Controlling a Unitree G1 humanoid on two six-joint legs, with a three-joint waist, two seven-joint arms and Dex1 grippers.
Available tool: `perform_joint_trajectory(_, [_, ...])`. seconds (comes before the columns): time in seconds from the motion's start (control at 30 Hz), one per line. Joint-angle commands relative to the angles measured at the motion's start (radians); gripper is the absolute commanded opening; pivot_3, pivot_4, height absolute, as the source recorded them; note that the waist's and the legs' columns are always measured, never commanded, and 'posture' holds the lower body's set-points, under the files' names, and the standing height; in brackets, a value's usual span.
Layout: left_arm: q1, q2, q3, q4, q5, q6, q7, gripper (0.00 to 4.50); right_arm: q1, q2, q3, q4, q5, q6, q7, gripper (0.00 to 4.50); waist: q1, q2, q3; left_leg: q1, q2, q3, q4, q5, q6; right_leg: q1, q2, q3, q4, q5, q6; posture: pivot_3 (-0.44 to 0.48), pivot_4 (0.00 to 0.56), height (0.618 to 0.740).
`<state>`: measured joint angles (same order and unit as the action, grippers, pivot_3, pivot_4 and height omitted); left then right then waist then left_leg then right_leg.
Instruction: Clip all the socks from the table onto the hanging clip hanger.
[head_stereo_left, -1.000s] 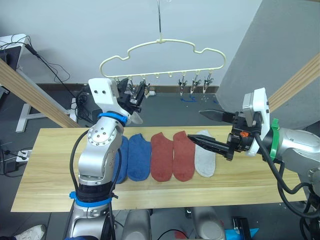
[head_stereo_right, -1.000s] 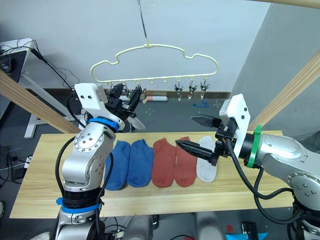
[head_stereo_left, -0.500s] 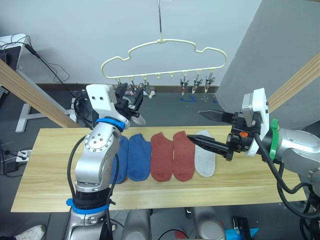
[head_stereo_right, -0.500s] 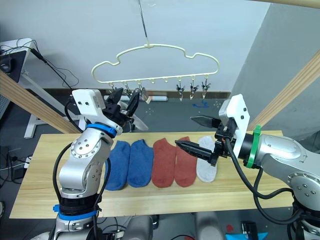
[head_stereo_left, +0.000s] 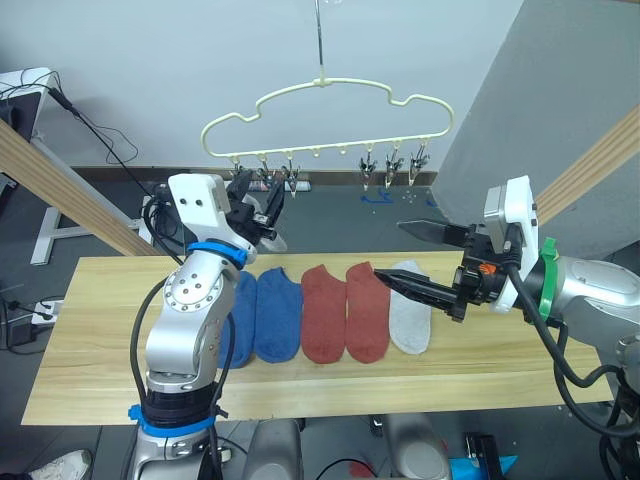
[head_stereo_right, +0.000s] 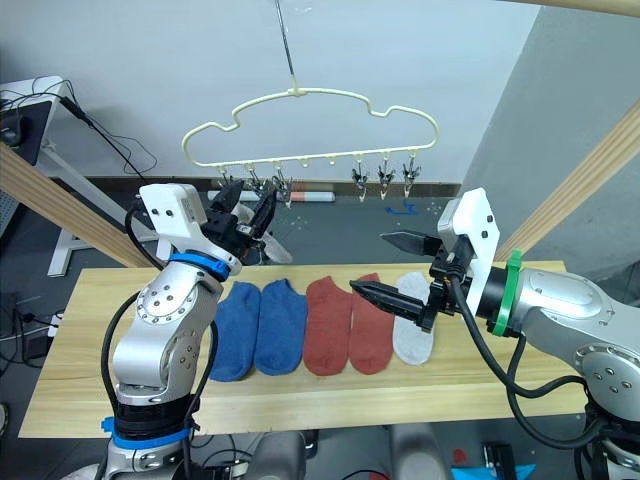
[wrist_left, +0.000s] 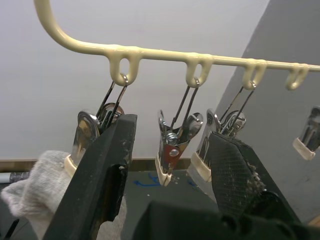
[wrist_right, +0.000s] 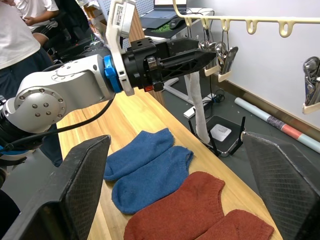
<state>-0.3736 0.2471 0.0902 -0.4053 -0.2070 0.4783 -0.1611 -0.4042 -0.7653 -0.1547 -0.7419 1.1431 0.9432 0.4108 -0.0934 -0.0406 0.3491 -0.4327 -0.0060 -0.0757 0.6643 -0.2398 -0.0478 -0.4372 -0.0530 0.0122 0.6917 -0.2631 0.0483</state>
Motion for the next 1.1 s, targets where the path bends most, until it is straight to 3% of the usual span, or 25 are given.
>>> perform_joint_trajectory(0.03, [-0.033,-0.014,-0.005,0.008,0.016,-0.008,0.023,2.60,-0.003,-0.007,-0.008,-0.031,0.022,-0.020,-0.005,4.41,0.000,0.000,0.000,0.000,0.000,0.000,0.000,0.000,0.000,0.000,0.000,0.000,0.000,0.000,0.000,-0.229,0.358,0.740])
perform_joint_trajectory(0.6, [-0.110,-0.044,0.005,0.067,0.004,-0.005,0.042,2.60,0.009,-0.010,-0.008,-0.041,0.038,-0.020,-0.033,4.41,-0.005,0.000,0.000,-0.001,0.000,0.000,0.000,0.000,0.000,0.000,0.000,0.000,-0.003,0.001,0.001,-0.248,0.361,0.740])
perform_joint_trajectory(0.7, [-0.116,-0.043,0.014,0.072,0.002,-0.006,0.047,2.10,0.010,-0.010,-0.007,-0.042,0.039,-0.021,-0.037,4.41,-0.006,0.000,0.000,-0.001,0.000,0.000,0.000,0.000,0.000,0.000,0.000,0.000,-0.003,0.001,0.001,-0.247,0.363,0.740])
perform_joint_trajectory(0.83, [-0.120,-0.044,0.021,0.068,-0.002,-0.003,0.048,0.87,0.011,-0.009,-0.006,-0.043,0.042,-0.020,-0.039,4.41,-0.006,0.000,0.000,-0.001,0.000,0.000,0.000,0.000,0.000,0.000,0.000,0.000,-0.003,0.001,0.001,-0.244,0.366,0.740])
perform_joint_trajectory(0.93, [-0.122,-0.042,0.025,0.061,-0.006,0.002,0.047,0.23,0.011,-0.008,-0.005,-0.043,0.045,-0.019,-0.042,4.41,-0.007,0.000,0.000,-0.001,0.000,0.001,0.000,0.000,0.000,0.000,0.000,0.000,-0.003,0.001,0.001,-0.242,0.367,0.740])
perform_joint_trajectory(1.1, [-0.137,-0.044,0.045,0.042,-0.046,0.038,0.042,0.20,0.011,-0.017,-0.001,-0.042,0.051,-0.009,-0.040,4.41,-0.007,0.000,0.001,-0.001,0.000,0.001,0.000,0.000,0.000,0.000,0.000,0.000,-0.003,0.001,0.001,-0.243,0.371,0.740])
